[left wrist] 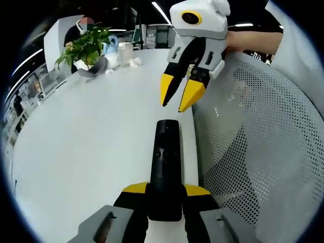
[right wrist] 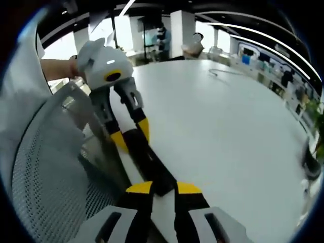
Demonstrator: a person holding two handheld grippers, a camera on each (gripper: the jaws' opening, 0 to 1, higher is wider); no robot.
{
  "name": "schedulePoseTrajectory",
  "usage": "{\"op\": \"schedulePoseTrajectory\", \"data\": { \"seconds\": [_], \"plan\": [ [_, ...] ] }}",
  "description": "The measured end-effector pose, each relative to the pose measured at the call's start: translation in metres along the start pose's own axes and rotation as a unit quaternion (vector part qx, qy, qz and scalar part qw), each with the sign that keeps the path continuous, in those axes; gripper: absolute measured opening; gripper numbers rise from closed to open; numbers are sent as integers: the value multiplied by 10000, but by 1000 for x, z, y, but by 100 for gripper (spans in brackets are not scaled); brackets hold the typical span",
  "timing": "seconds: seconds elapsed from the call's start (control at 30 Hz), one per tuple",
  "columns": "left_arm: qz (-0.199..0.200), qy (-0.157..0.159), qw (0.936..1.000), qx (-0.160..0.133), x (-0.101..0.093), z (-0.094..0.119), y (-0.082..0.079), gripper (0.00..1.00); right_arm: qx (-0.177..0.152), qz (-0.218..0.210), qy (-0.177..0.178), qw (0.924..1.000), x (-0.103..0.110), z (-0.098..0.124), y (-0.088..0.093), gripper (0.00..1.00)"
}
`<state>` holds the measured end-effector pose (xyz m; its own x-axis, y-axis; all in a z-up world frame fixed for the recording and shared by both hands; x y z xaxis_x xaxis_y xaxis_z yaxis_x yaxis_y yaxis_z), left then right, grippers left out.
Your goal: Press the specified remote control buttons in sequence, fully releasing each button before pressing the next.
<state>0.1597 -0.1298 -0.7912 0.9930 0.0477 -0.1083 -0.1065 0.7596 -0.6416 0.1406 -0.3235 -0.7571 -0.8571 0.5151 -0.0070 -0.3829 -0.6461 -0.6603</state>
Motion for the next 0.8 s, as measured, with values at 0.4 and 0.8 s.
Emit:
{"op": "schedulePoseTrajectory", "data": {
  "seconds": [0.4, 0.8],
  "plan": [
    [-81, -18, 10000, -24, 0, 0, 1, 25, 322, 281, -86, 9990, 4, -4, 4, 10],
    [-136, -63, 9995, -293, -2, 0, 6, 25, 129, 165, -45, 9998, -2, 0, 1, 4]
  ]
}}
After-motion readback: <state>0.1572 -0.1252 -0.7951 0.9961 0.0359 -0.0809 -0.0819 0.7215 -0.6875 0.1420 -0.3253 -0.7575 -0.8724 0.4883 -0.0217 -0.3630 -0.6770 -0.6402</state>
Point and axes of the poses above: the point that each gripper's makers call its tool centre point, and the gripper's own axes: z roughly backward along the fingers, x roughly to its left, y roughly out of its underside, the point moved 9 cm from there along z, roughly backward along the fingers, and after that the axes turned 5 degrees about y, right-handed, at the moved point
